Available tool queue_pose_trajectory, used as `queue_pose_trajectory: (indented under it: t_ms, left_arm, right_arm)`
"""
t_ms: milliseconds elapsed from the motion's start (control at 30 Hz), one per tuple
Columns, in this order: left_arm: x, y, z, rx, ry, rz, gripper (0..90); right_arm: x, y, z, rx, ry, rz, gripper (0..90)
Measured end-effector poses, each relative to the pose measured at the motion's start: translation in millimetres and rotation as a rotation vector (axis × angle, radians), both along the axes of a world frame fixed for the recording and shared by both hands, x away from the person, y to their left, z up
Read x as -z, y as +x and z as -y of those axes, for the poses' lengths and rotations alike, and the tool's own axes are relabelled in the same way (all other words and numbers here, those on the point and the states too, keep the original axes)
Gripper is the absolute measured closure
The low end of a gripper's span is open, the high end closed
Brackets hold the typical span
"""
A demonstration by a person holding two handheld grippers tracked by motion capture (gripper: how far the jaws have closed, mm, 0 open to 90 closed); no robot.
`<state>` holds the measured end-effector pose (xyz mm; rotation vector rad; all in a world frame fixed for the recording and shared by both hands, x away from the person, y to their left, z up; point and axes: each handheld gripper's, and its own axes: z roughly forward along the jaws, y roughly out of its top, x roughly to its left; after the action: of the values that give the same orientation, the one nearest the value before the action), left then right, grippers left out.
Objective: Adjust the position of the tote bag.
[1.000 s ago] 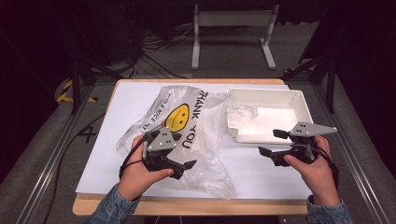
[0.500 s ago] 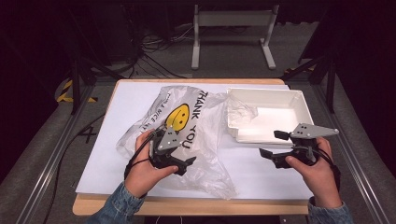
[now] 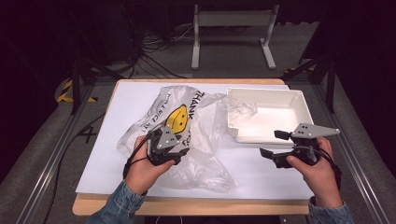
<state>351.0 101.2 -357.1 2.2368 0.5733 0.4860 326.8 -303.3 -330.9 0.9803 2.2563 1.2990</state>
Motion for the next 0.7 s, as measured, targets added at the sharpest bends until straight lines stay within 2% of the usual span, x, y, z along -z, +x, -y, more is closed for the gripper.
queue_pose_trajectory:
  t_ms: [67, 100, 133, 267, 467, 533, 700]
  left_arm:
    - [0.1, 0.0, -0.5, 0.001, -0.004, -0.009, 67.6]
    - [0.0, 0.1, -1.2, 0.002, -0.006, -0.016, 67.6]
    - [0.0, 0.3, -1.9, 0.001, -0.005, -0.020, 75.7]
    - [-0.1, 1.3, -4.3, 0.010, -0.012, -0.020, 84.9]
    - [-2.2, 3.6, -11.3, 0.014, -0.024, -0.008, 88.2]
    - [-4.1, 4.0, -13.9, 0.008, -0.026, -0.011, 88.3]
    - [-11.0, 3.6, -27.0, -0.026, -0.045, 0.012, 88.8]
  right_arm:
    - [-0.2, -0.1, 0.1, -0.002, 0.001, 0.000, 13.7]
    - [-0.2, -0.2, -0.1, -0.003, 0.001, 0.000, 13.6]
    - [-0.3, -0.4, -0.8, -0.004, -0.002, 0.001, 13.7]
    - [-0.4, -0.8, -1.8, -0.007, -0.006, 0.003, 13.7]
    - [0.8, -0.4, -4.4, -0.011, -0.010, 0.001, 13.7]
    - [0.9, -0.4, -4.7, -0.012, -0.011, 0.000, 13.7]
    - [1.5, 1.8, -6.4, -0.015, -0.014, -0.001, 13.8]
